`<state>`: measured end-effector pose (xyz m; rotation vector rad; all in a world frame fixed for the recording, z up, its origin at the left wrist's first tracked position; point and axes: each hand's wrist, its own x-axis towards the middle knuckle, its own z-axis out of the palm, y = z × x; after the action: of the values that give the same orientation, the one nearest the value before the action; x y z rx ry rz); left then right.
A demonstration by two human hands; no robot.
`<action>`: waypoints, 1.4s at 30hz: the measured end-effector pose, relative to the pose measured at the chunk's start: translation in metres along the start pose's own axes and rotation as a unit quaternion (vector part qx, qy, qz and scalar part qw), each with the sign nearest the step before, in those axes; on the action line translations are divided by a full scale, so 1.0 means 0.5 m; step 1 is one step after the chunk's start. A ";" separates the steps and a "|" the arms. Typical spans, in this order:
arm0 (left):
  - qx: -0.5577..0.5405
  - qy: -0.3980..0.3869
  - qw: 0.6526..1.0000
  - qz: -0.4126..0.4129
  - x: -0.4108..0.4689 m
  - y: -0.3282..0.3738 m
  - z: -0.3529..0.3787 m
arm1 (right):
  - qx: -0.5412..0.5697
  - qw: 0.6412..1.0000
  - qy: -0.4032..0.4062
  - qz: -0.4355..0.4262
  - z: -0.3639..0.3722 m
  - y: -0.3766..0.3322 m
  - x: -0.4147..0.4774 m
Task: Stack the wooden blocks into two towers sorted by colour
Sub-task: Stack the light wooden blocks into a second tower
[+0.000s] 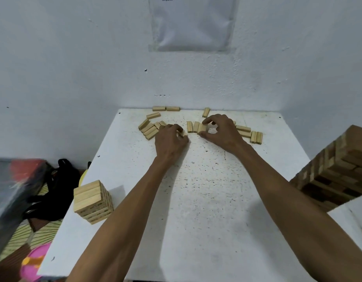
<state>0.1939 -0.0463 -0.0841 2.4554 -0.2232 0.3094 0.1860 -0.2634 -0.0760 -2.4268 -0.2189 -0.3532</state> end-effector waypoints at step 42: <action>-0.086 -0.052 0.986 0.131 -0.418 -0.080 -0.167 | 0.121 0.987 -0.086 -0.067 0.021 -0.191 -0.412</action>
<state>-0.0107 0.0541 -0.1011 2.2729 -0.5952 0.2621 -0.0312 -0.1974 -0.0900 -2.2078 -0.4753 -0.1644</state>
